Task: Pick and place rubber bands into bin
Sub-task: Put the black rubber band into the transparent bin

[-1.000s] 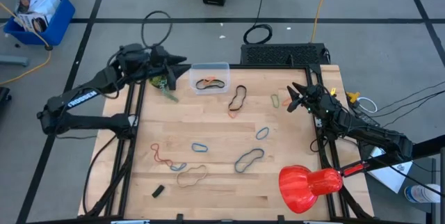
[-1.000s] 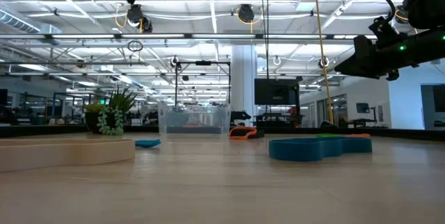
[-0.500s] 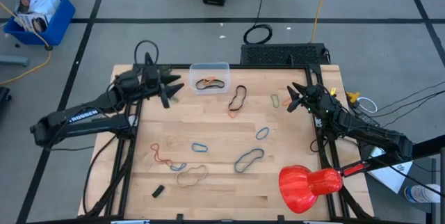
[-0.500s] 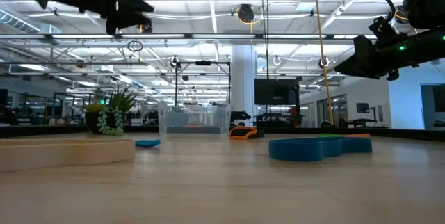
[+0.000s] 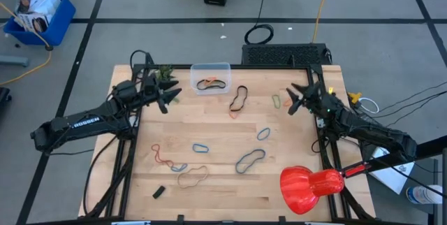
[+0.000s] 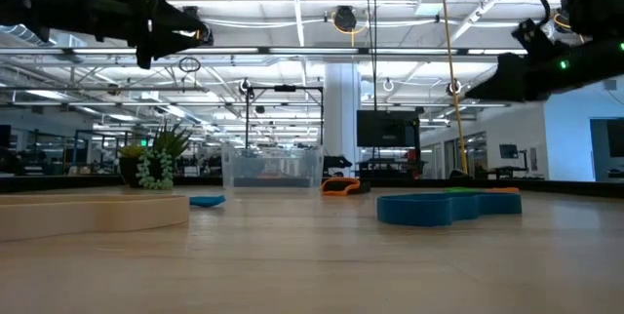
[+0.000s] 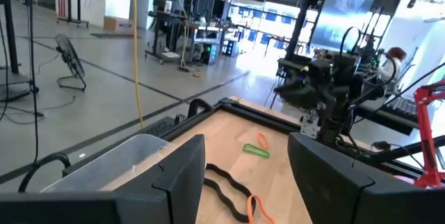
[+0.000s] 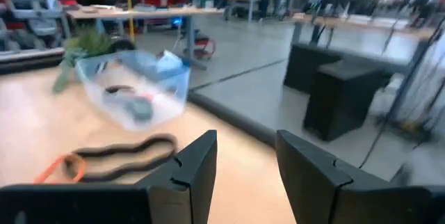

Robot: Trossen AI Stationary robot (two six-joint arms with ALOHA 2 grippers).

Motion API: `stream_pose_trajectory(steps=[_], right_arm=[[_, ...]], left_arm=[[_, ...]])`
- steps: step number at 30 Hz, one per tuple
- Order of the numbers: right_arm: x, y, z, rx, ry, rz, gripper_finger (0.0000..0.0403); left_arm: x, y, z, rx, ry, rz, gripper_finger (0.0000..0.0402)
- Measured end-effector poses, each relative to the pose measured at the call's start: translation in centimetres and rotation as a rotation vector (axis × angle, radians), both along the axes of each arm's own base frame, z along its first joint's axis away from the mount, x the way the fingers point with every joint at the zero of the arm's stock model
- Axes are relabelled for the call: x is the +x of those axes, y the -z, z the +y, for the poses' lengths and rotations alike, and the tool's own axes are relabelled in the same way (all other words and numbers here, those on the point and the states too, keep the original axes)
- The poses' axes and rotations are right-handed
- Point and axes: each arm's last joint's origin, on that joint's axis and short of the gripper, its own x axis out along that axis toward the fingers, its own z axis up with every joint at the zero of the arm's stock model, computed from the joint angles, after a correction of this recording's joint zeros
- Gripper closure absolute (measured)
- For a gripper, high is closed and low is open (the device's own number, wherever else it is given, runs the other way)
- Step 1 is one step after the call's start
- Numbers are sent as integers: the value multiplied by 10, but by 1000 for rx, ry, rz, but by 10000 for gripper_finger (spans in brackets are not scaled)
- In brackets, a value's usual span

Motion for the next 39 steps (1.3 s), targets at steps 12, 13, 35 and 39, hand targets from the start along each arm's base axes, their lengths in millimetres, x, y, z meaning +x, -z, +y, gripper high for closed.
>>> stream_pose_trajectory(steps=[12, 13, 35, 39], right_arm=[[45, -60, -22, 42, -38, 147, 261], [52, -61, -25, 55, -62, 165, 261], [142, -18, -83, 344, -158, 318, 261], [152, -4, -87, 366, -216, 305, 261]], left_arm=[[0, -1, 0, 10, -1, -9, 188], [0, -1, 0, 8, 0, -10, 188], [1, 3, -2, -37, 59, 19, 188], [1, 4, -2, -42, 59, 28, 188]])
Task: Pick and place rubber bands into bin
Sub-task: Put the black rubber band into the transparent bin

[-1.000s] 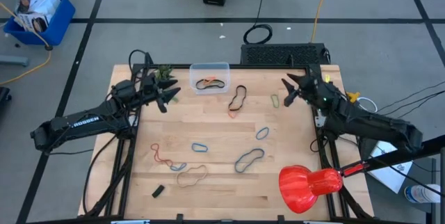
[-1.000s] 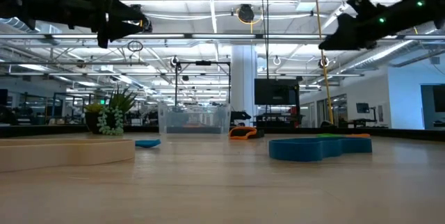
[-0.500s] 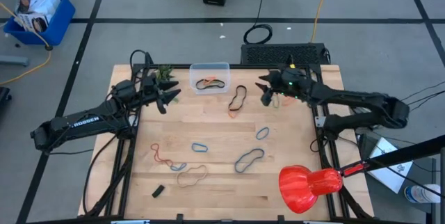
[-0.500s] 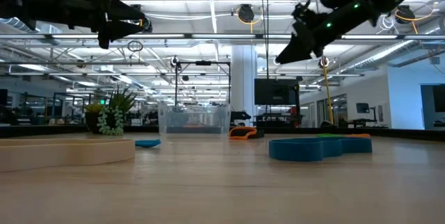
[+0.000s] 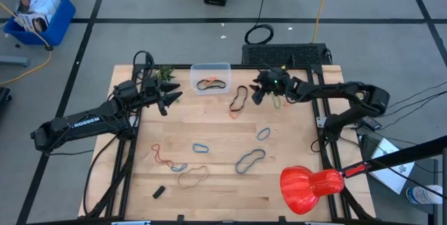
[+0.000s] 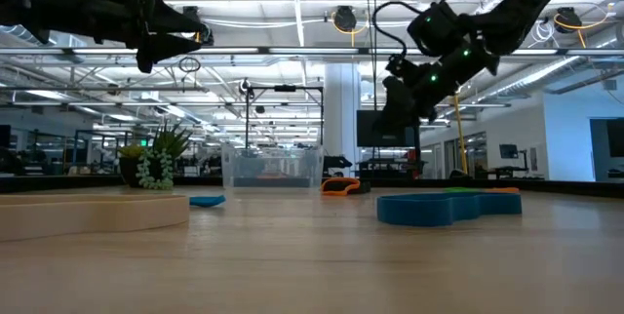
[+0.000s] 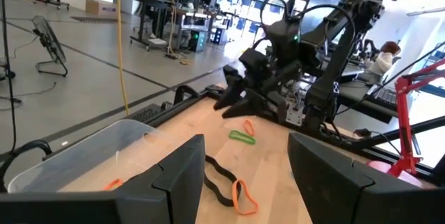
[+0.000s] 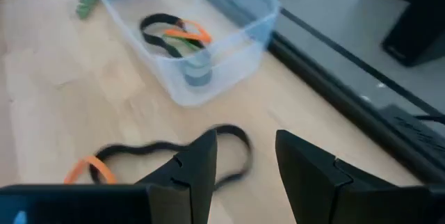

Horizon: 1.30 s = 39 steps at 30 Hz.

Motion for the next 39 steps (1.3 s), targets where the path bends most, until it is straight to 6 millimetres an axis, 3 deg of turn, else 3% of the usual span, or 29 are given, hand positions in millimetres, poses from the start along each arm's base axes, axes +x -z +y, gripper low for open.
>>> stream_pose_trajectory(steps=[12, 21, 28, 39], right_arm=[[15, 39, -13, 133, 64, 29, 261], [40, 35, -30, 182, 83, 109, 261], [39, 42, -41, 214, 166, 188, 261], [40, 43, -41, 232, 144, 182, 261]], left_arm=[[0, 0, 0, 2, -6, 2, 188], [0, 0, 0, 3, -8, 3, 188], [0, 1, 0, -1, -8, 6, 188], [0, 1, 0, -2, -8, 6, 188]])
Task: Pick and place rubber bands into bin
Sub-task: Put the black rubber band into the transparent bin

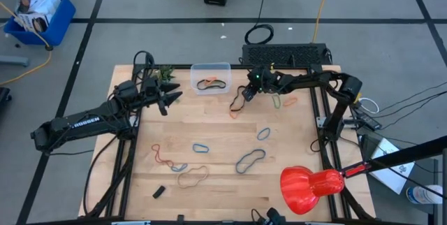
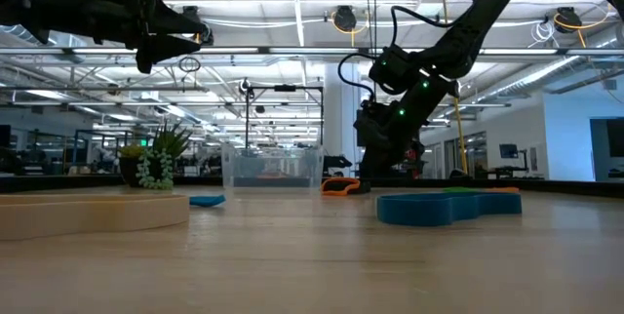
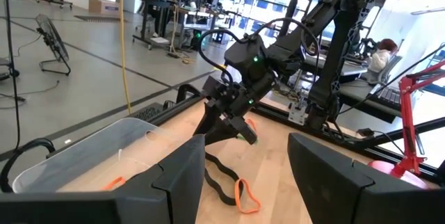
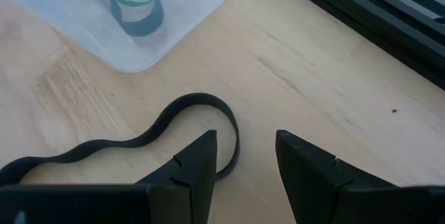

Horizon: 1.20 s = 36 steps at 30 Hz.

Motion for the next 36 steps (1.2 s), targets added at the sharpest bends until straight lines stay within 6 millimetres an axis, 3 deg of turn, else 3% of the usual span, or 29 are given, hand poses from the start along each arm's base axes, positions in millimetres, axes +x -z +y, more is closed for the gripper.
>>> stream_pose_trajectory(steps=[6, 18, 22, 29, 36], right_arm=[[1, 2, 1, 34, -7, -16, 261], [2, 23, 0, 81, 24, 31, 268], [2, 24, -1, 80, 24, 34, 300], [2, 24, -1, 71, 21, 37, 392], [2, 24, -1, 76, 24, 35, 400]], left_arm=[[0, 0, 0, 1, 0, 0, 188], [0, 0, 0, 1, 0, 0, 188], [0, 0, 0, 2, 0, 1, 188], [0, 0, 0, 5, 0, 2, 188], [0, 3, 0, -8, 0, 26, 188]])
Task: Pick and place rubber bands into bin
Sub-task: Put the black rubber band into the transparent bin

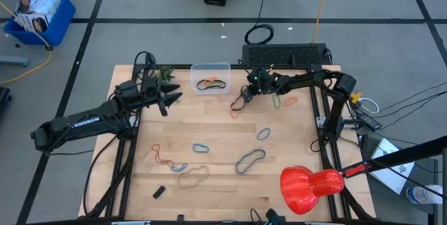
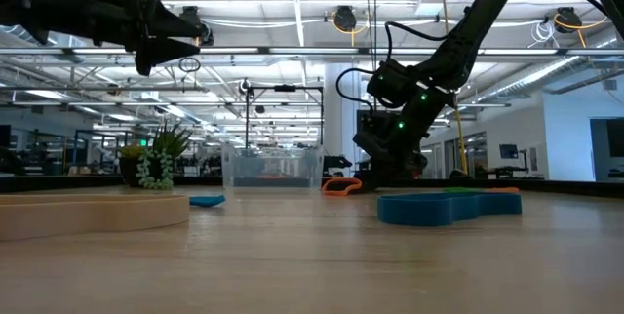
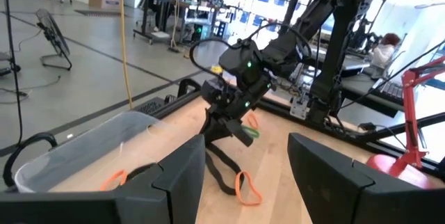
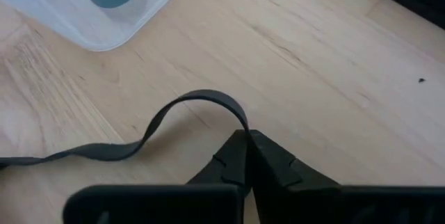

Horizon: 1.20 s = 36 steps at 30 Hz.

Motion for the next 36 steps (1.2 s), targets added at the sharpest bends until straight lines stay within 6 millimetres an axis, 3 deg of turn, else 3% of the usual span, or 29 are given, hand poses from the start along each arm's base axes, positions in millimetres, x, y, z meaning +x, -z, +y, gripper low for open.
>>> stream_pose_trajectory(steps=[4, 8, 13, 19, 25, 30, 36], right_arm=[[0, -1, 0, 0, -4, -2, 400], [-3, -16, 4, -17, -36, -25, 401], [-9, -65, 5, -163, -45, -126, 402], [-29, -131, 15, -408, 4, -215, 402], [-51, -174, 27, -532, 34, -319, 402], [-57, -187, 34, -557, 31, -365, 402], [-48, -198, 38, -616, 11, -494, 403]], left_arm=[[0, 3, 0, -13, 0, 23, 188], [0, 2, 0, -13, 0, 22, 188], [0, 2, 0, -13, -1, 22, 188], [0, 2, 0, -12, -1, 21, 188], [0, 2, 0, -12, -2, 20, 188], [0, 2, 0, -12, -2, 20, 188], [0, 2, 0, -12, -2, 20, 188]])
